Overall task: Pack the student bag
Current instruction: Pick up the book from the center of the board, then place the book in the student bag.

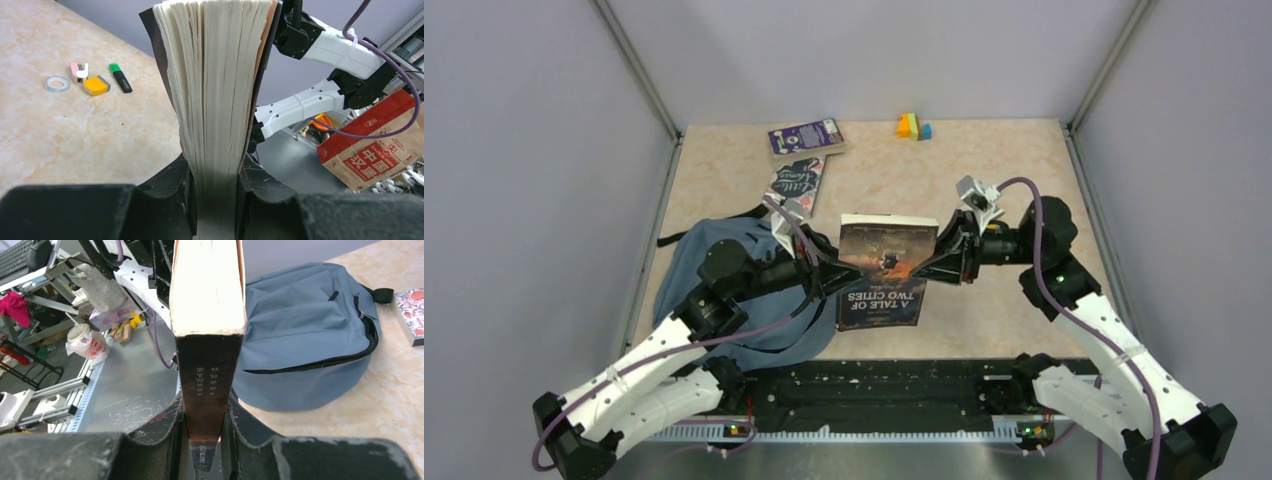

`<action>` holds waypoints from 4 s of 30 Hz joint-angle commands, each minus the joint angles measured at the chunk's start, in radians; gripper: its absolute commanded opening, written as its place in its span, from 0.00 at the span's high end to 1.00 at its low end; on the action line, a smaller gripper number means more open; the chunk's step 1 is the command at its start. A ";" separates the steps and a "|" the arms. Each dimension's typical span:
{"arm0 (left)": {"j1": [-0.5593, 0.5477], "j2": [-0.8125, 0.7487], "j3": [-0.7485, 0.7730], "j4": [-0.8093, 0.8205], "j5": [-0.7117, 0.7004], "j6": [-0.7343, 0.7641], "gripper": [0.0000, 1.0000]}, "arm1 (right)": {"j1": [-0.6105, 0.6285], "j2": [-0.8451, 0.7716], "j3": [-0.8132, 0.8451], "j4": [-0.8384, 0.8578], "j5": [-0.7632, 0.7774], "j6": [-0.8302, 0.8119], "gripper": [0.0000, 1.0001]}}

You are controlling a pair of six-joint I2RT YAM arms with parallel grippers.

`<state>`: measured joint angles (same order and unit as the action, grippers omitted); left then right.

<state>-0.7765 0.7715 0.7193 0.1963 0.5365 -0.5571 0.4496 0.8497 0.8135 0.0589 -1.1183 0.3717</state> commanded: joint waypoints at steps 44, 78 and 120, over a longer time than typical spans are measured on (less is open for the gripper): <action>0.024 0.060 0.026 -0.470 -0.858 0.064 0.06 | -0.043 0.072 -0.035 -0.097 0.671 0.041 1.00; 0.019 0.504 0.204 -0.657 -0.875 0.045 0.63 | -0.044 0.022 -0.065 -0.200 0.794 -0.013 1.00; 0.067 0.484 0.777 -1.065 -0.964 0.457 1.00 | 0.474 0.516 -0.121 0.640 1.044 0.725 1.00</action>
<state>-0.7189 1.3109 1.4582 -0.9596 -0.4351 -0.1184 0.8928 1.3304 0.6205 0.4786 -0.0689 1.0195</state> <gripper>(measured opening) 0.022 0.225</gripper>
